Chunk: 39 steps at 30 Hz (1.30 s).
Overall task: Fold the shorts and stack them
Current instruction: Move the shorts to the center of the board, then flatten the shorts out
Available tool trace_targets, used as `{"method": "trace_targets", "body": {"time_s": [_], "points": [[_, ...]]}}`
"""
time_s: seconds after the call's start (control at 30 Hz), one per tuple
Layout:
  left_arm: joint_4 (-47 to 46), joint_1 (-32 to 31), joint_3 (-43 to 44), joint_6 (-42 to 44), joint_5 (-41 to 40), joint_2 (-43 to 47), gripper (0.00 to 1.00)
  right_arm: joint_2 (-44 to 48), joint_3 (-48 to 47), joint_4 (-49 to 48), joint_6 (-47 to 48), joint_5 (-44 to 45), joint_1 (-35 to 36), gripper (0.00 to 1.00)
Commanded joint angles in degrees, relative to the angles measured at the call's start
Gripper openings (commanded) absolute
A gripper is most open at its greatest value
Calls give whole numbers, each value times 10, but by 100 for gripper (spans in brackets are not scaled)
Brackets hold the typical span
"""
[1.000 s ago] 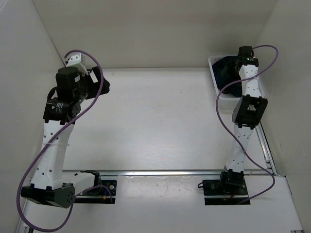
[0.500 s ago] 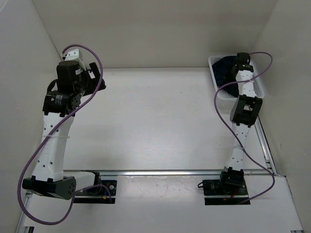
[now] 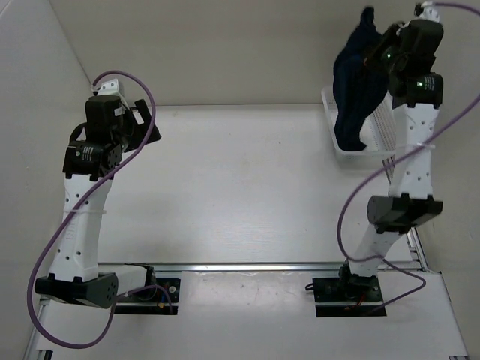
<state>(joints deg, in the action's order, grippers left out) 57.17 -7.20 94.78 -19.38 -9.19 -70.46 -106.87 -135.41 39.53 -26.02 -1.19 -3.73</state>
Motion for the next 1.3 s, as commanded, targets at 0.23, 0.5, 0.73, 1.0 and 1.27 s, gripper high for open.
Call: {"method": "trace_targets", "body": {"time_s": [0.23, 0.5, 0.73, 1.0, 1.27], "points": [[63, 63, 86, -49, 71, -49, 100, 183, 24, -1, 50, -103, 235, 1], [47, 69, 84, -44, 133, -62, 100, 177, 338, -13, 37, -49, 330, 79], [45, 23, -8, 14, 227, -68, 100, 197, 430, 13, 26, 45, 335, 89], [-11, 46, -360, -165, 201, 50, 100, 169, 442, 14, 52, 62, 397, 52], [-82, 57, -525, -257, 247, 46, 100, -19, 336, 69, 59, 62, 427, 91]]}}
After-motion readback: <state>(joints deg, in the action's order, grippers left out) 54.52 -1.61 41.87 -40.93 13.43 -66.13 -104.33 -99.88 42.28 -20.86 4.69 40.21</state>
